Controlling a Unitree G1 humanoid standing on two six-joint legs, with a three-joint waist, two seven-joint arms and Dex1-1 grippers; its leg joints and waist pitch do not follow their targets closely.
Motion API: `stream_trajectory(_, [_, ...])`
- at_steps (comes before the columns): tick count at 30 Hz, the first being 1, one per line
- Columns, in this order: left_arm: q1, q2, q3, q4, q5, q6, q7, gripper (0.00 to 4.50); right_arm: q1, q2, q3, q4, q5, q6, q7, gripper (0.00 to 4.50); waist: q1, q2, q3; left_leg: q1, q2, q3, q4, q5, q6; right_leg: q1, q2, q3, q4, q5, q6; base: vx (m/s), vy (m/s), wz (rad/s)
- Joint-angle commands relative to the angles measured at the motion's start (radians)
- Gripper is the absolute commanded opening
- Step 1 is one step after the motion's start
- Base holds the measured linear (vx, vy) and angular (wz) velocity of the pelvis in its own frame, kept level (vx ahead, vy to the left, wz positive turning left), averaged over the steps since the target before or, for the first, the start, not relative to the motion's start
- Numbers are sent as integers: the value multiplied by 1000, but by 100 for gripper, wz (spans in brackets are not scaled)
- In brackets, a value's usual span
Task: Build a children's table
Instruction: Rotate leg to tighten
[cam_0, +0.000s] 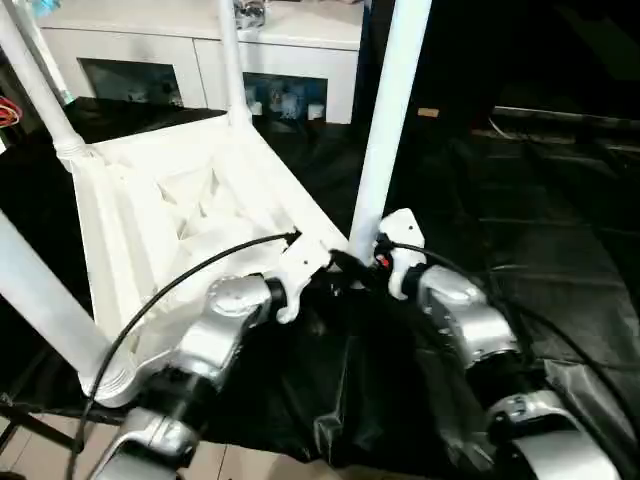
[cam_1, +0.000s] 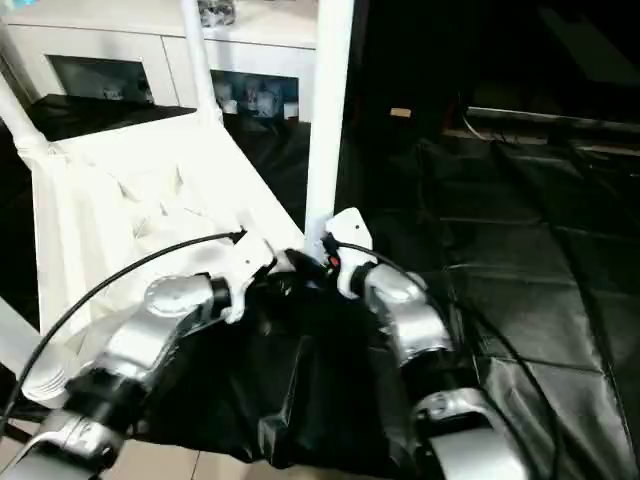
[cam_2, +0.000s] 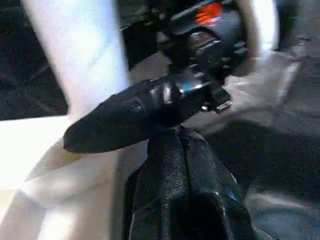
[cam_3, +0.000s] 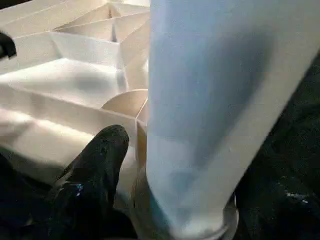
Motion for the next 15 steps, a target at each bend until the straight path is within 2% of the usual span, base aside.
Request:
stream_trajectory(1, [5,32,-2,-44,-23,-10,-50,0,-6,-30,15,-6,3,-5,56,328,5,6,-69,13,40,-19,-65,-201,54,53,-62,45,-62,-148,-262,0,0,0])
stream_trajectory(4, [9,57,-5,-57,-33,2,-77,0,-7,-48,14,-11,9,-12,80,328,6,1,-68,12,39,-18,-64,-204,53,54,-61,45,-61,-148,-265,0,0,0])
stream_trajectory(5, [7,75,-2,-67,-33,13,-81,0,-8,-62,9,-12,16,-12,95,328,6,3,-68,12,39,-18,-64,-202,52,53,-62,46,-61,-152,-265,0,0,0])
stream_trajectory(6, [7,83,5,-78,-40,30,-83,0,-9,-71,4,-12,21,-11,105,328,8,-1,-68,14,40,-18,-64,-201,52,54,-63,46,-59,-155,-266,0,0,0])
stream_trajectory(8, [4,90,13,-89,-47,42,-83,0,-11,-80,1,-10,24,-13,115,328,10,1,-68,15,41,-17,-64,-192,54,52,-62,46,-59,-152,-266,0,0,0])
stream_trajectory(9, [3,96,21,-101,-58,65,-86,33,-12,-88,0,-7,25,-17,125,336,9,-2,-68,14,40,-16,-63,-189,54,53,-61,46,-59,-150,-267,0,0,0])
stream_trajectory(12, [1,114,21,-115,-63,102,-89,41,-13,-101,-1,-2,25,-26,143,336,12,1,-68,14,39,-16,-62,-183,55,53,-61,45,-58,-151,-267,0,0,0])
stream_trajectory(15, [-10,117,17,-92,-42,111,-57,71,-10,-108,2,-11,26,-24,159,336,13,4,-68,15,38,-16,-61,-186,55,52,-60,45,-60,-152,-266,0,0,0])
